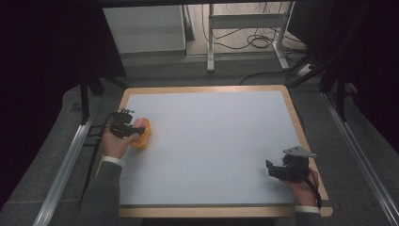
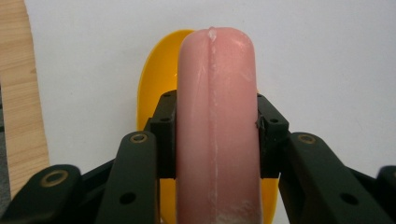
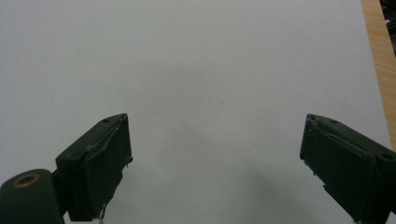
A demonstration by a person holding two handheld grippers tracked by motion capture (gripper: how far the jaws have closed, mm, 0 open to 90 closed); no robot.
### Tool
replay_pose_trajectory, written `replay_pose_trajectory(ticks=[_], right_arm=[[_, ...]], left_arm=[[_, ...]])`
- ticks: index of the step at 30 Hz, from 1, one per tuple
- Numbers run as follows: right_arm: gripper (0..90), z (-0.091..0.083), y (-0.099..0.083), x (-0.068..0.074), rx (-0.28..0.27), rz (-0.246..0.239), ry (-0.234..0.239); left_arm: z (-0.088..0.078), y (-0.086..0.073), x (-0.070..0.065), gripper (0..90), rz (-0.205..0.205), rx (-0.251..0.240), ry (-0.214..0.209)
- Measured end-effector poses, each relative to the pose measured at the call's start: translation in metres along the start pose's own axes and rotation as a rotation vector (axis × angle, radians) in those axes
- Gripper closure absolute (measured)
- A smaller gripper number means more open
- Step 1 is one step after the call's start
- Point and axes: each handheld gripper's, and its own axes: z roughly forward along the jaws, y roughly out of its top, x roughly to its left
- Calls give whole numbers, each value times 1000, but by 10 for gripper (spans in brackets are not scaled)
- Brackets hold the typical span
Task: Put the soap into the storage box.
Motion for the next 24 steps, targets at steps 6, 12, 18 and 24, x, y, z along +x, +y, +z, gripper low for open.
replay_pose_trajectory(ticks=[6,12,18,24], right_arm=[[87,0,0,0,0,0,-1],[87,2,-1,1,6,-4,0],[87,3,-1,1,11,-4,0],[87,2,-1,1,10,-6,3]], left_arm=[[6,-2,-1,602,5,19,11],[11,-5,0,602,6,36,10],[12,-7,-1,601,9,39,8],[3,-5,-3,484,13,-9,1]])
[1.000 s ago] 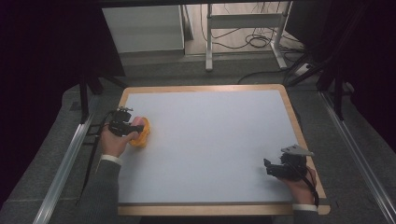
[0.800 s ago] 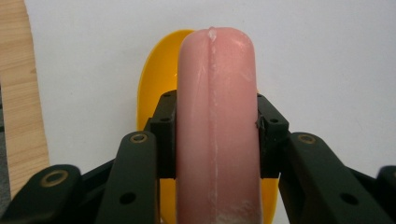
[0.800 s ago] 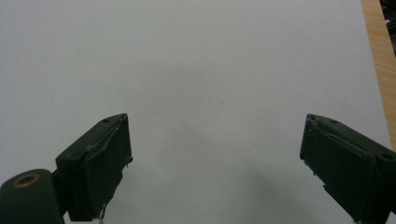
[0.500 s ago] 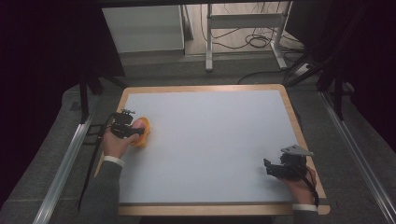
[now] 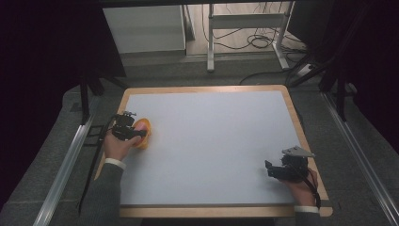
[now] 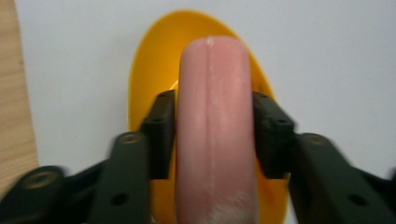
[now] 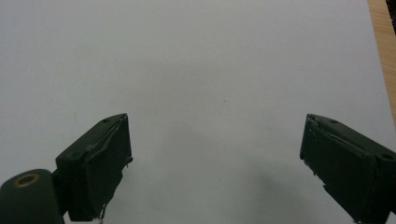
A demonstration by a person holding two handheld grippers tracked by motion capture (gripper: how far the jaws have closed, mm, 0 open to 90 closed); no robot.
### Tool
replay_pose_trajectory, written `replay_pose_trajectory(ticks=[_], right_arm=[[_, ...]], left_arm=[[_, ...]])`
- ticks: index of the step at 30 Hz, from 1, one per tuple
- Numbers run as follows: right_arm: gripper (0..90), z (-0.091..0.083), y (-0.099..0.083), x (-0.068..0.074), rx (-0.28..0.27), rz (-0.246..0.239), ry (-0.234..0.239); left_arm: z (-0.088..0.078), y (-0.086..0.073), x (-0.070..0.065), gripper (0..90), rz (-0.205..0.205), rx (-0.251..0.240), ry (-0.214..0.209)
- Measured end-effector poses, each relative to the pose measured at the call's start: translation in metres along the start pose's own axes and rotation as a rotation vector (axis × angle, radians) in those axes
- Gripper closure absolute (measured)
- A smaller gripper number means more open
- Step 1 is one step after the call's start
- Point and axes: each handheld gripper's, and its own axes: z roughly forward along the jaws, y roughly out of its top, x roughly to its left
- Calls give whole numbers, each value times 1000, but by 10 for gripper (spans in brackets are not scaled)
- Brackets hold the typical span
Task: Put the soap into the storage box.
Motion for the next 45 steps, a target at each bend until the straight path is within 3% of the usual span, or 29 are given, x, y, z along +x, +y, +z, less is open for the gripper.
replay_pose_trajectory(ticks=[2,5,9,16,27,30,35,38,45], right_arm=[[87,0,0,0,0,1,-1],[87,0,0,0,0,0,-1],[87,0,0,0,-1,-1,-1],[87,0,0,0,-2,-2,0],[87,0,0,0,-3,-2,-2],[87,0,0,0,-2,-4,-3],[87,0,1,1,-2,-5,-3],[87,1,1,2,0,-9,0],[87,1,2,3,0,-10,0]], left_arm=[[-6,1,-1,397,5,-24,6],[-18,2,-2,347,9,-67,7],[-30,-1,-7,351,30,-117,-19],[-42,-14,-20,340,74,-146,-88],[-46,-52,-37,365,114,-185,-175],[-41,-64,-38,361,125,-157,-181],[-34,-82,-37,357,108,-132,-204],[-31,-91,-38,344,115,-111,-192],[-31,-101,-38,341,91,-119,-201]])
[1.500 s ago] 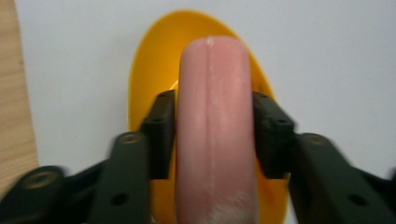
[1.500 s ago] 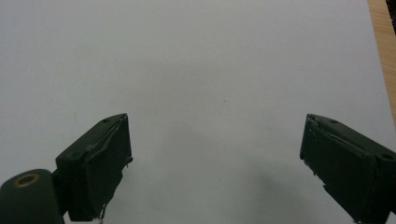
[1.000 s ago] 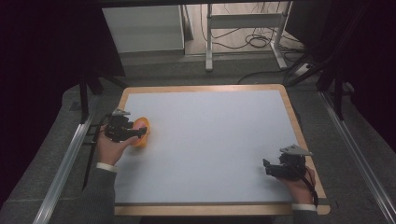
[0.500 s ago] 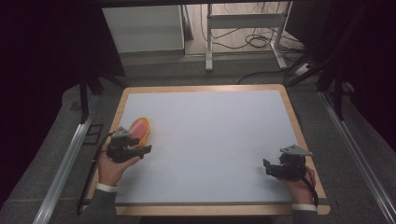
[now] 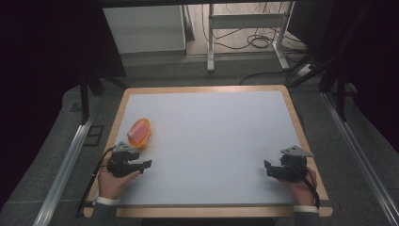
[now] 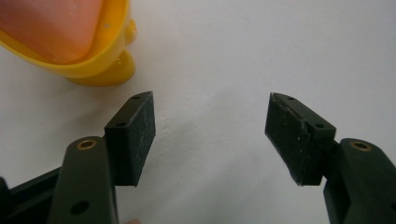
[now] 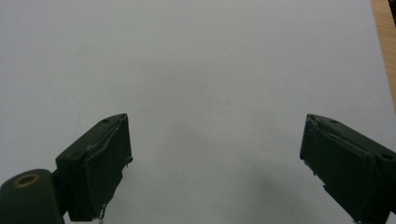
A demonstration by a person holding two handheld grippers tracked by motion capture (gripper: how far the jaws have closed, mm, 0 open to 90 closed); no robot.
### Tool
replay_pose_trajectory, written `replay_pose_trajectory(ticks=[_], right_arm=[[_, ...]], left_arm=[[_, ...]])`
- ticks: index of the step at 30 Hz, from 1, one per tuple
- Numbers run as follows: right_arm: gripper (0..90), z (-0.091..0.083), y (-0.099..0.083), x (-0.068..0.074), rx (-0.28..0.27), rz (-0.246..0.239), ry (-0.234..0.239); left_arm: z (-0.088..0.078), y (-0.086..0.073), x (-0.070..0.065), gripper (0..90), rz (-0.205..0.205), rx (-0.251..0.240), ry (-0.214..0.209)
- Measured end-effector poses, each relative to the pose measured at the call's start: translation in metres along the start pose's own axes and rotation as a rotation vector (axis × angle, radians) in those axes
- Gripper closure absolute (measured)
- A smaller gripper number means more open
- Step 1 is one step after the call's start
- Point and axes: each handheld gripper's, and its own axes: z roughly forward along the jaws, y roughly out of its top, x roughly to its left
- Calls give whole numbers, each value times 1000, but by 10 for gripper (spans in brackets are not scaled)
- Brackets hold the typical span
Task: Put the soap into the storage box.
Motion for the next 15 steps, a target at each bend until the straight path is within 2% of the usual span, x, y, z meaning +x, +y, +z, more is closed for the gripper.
replay_pose_trajectory(ticks=[15], right_arm=[[87,-2,2,4,-14,-10,6]], left_arm=[[-3,-4,-3,337,-2,-10,-12]])
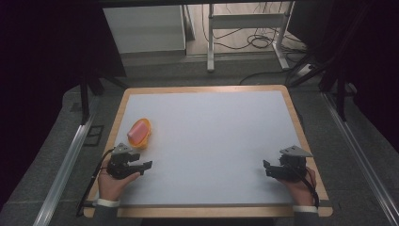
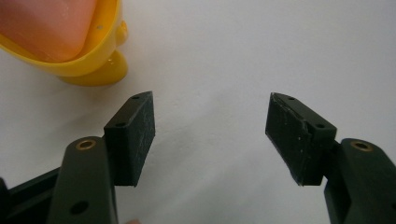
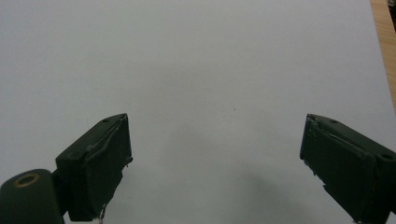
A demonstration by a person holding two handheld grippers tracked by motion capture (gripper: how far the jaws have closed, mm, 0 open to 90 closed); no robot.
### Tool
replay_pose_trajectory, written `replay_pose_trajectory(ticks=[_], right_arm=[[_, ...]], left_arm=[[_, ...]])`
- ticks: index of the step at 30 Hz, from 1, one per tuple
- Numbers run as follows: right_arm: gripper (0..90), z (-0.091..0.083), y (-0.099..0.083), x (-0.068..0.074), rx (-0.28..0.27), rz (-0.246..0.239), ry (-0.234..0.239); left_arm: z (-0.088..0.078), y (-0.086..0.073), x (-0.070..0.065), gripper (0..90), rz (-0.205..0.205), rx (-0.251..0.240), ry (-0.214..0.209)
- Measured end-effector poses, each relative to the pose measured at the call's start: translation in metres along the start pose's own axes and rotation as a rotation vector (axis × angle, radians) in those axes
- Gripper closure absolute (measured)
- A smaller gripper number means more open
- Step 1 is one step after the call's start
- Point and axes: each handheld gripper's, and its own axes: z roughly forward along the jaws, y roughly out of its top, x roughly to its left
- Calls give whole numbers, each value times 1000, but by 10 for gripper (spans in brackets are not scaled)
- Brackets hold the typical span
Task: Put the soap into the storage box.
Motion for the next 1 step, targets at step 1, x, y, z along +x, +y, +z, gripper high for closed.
replay_pose_trajectory(ticks=[1], right_arm=[[87,0,0,0,0,0,0]], left_arm=[[0,0,0,337,1,1,-2]])
